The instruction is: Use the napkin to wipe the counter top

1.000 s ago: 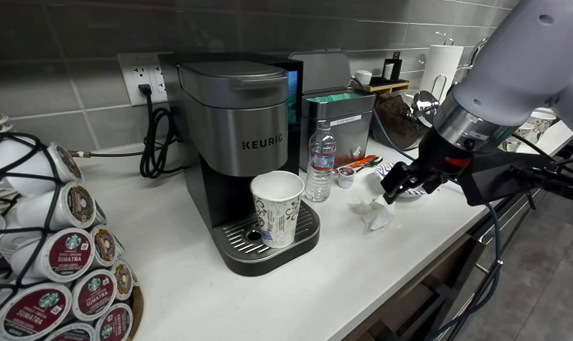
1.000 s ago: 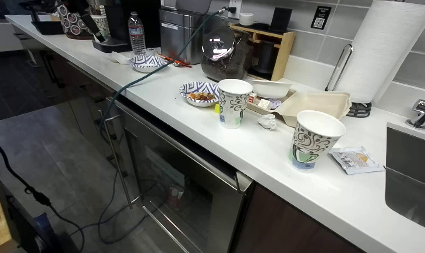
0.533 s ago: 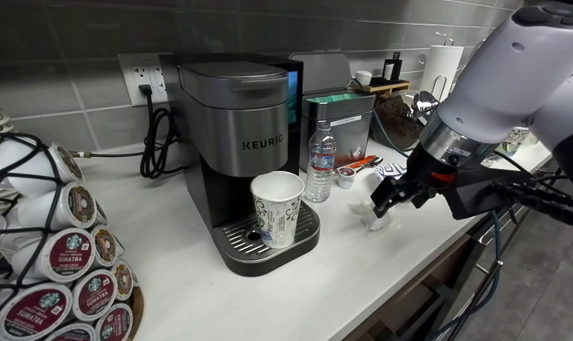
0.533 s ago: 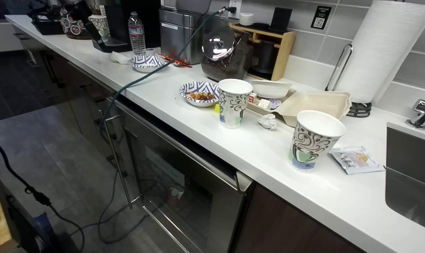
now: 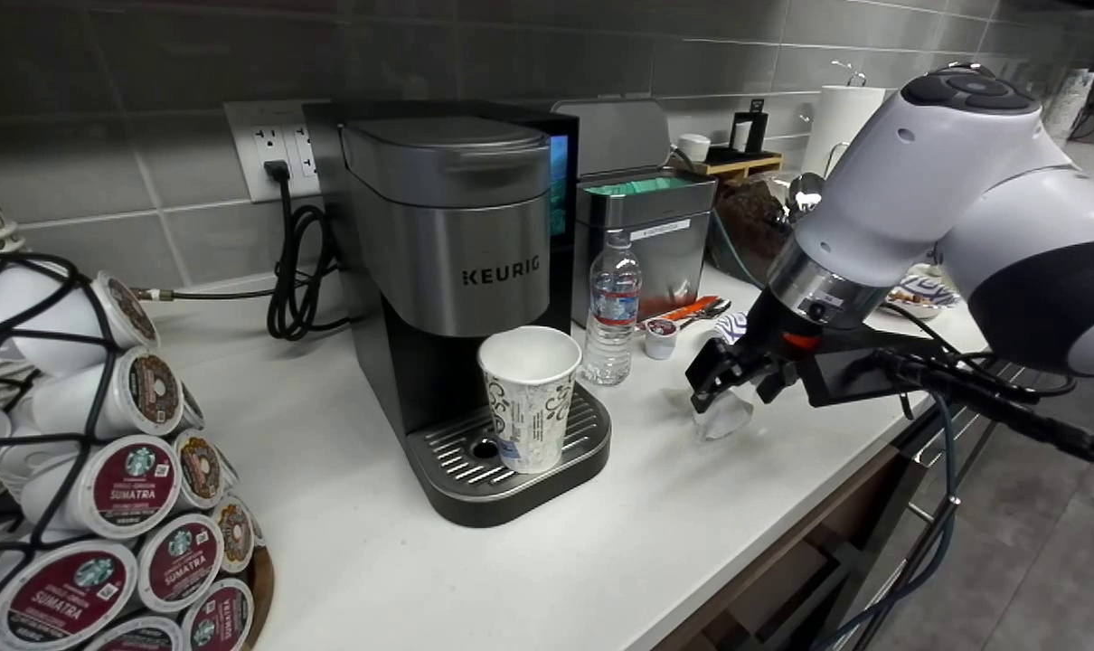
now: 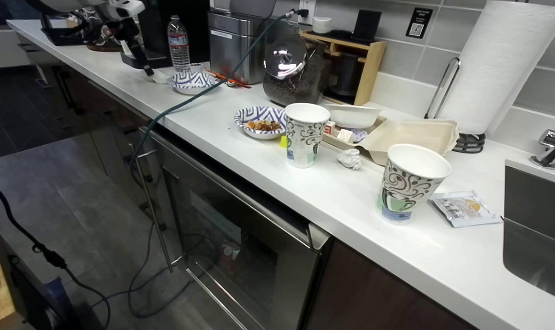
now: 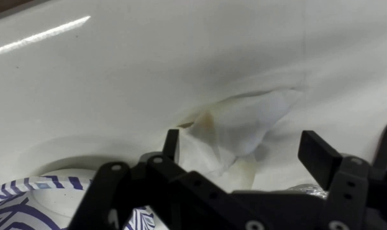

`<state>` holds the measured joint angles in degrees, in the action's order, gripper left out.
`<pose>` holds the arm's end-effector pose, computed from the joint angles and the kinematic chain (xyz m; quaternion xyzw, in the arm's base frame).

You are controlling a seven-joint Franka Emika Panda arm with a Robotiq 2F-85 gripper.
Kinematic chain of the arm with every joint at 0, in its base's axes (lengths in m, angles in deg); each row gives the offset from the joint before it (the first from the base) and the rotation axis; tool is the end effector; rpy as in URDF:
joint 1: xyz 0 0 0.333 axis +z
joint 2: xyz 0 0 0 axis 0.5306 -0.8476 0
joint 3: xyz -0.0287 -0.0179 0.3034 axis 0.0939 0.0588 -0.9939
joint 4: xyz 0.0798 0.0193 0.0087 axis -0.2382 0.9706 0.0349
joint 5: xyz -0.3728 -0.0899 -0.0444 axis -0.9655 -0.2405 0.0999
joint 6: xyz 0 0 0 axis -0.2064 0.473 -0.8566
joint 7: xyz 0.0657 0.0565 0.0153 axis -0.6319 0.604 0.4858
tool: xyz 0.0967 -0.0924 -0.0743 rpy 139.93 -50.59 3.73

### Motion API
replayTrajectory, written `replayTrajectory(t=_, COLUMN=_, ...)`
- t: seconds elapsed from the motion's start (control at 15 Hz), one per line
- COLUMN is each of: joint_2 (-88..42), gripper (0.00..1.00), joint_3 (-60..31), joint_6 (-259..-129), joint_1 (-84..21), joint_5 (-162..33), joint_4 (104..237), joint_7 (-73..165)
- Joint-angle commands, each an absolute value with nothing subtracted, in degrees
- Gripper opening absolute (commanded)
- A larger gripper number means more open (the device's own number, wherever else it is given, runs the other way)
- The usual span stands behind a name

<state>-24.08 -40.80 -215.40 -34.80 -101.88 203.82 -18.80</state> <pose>0.5433 0.2102 0.2285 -0.9733 0.1407 -0.1811 0.0046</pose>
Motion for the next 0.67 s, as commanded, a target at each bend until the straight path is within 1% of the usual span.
replayTrajectory(t=0.0, joint_2=-27.5, gripper=0.7, joint_3=-38.8, joint_6=-216.7, joint_1=-34.1, joint_5=-104.2, joint_4=201.3, joint_7=-20.3)
replayTrajectory(t=0.07, joint_2=-28.0, gripper=0.69, joint_3=-38.5, joint_6=-216.8, joint_1=-33.7, joint_5=-104.8, joint_4=201.1, joint_7=-20.4)
replayTrajectory(t=0.13, joint_2=-28.4, gripper=0.63, joint_3=-38.4, joint_6=-216.8, joint_1=-33.5, joint_5=-105.2, joint_4=200.9, joint_7=-20.5)
replayTrajectory(t=0.27, joint_2=-29.1, gripper=0.45, joint_3=-38.2, joint_6=-217.0, joint_1=-33.0, joint_5=-105.9, joint_4=200.6, joint_7=-20.5)
replayTrajectory(t=0.4, joint_2=-29.4, gripper=0.32, joint_3=-38.1, joint_6=-216.9, joint_1=-32.7, joint_5=-106.4, joint_4=200.5, joint_7=-20.6)
replayTrajectory(t=0.53, joint_2=-28.8, gripper=0.15, joint_3=-38.2, joint_6=-215.5, joint_1=-32.6, joint_5=-106.1, joint_4=200.7, joint_7=-20.5)
replayTrajectory(t=0.6, joint_2=-28.1, gripper=0.08, joint_3=-38.4, joint_6=-213.9, joint_1=-32.8, joint_5=-105.3, joint_4=201.3, joint_7=-20.1)
